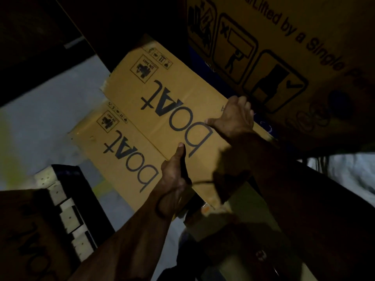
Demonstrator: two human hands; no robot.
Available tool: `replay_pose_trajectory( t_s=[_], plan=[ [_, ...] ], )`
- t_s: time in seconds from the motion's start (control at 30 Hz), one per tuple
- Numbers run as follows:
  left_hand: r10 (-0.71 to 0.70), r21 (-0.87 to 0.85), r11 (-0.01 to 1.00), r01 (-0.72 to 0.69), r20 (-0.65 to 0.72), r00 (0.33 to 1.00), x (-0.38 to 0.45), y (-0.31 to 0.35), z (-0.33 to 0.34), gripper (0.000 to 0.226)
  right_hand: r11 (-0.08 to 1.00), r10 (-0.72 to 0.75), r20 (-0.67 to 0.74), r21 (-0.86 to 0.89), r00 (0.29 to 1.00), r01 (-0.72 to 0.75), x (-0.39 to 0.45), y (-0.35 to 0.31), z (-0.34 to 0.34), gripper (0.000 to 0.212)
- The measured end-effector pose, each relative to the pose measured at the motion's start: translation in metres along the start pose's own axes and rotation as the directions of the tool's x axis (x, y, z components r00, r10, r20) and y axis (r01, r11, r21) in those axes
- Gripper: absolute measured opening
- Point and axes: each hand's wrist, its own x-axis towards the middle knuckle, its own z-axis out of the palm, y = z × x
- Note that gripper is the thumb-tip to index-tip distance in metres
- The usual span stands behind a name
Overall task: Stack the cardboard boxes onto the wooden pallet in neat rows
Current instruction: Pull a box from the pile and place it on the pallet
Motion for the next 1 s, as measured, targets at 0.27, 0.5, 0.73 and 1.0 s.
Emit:
replay_pose_trajectory(
  t_s=[0.27, 0.5, 0.73, 1.0],
  plan=[
    [0.094, -0.042, 0.995, -0.092, 0.072, 0.993, -0.085, 0.006, -0.015, 0.087, 0.999, -0.001, -0.285, 0.030, 0.959, 0.010, -0.078, -0.011, -0.035, 0.083],
    [0.182, -0.014, 0.983, -0.182, 0.032, 0.983, -0.170, -0.015, -0.041, 0.043, 0.996, -0.075, -0.443, 0.017, 0.893, 0.092, -0.170, -0.015, -0.070, 0.079],
    [0.145, -0.149, 0.981, -0.127, 0.112, 0.983, -0.261, -0.093, -0.070, 0.040, 0.981, -0.193, -0.486, -0.088, 0.853, 0.172, -0.283, 0.006, -0.105, 0.062],
    [0.228, -0.043, 0.970, -0.238, -0.167, 0.959, -0.358, -0.188, -0.123, 0.045, 0.994, -0.110, -0.332, -0.034, 0.937, 0.105, -0.400, 0.081, -0.125, 0.061]
  ],
)
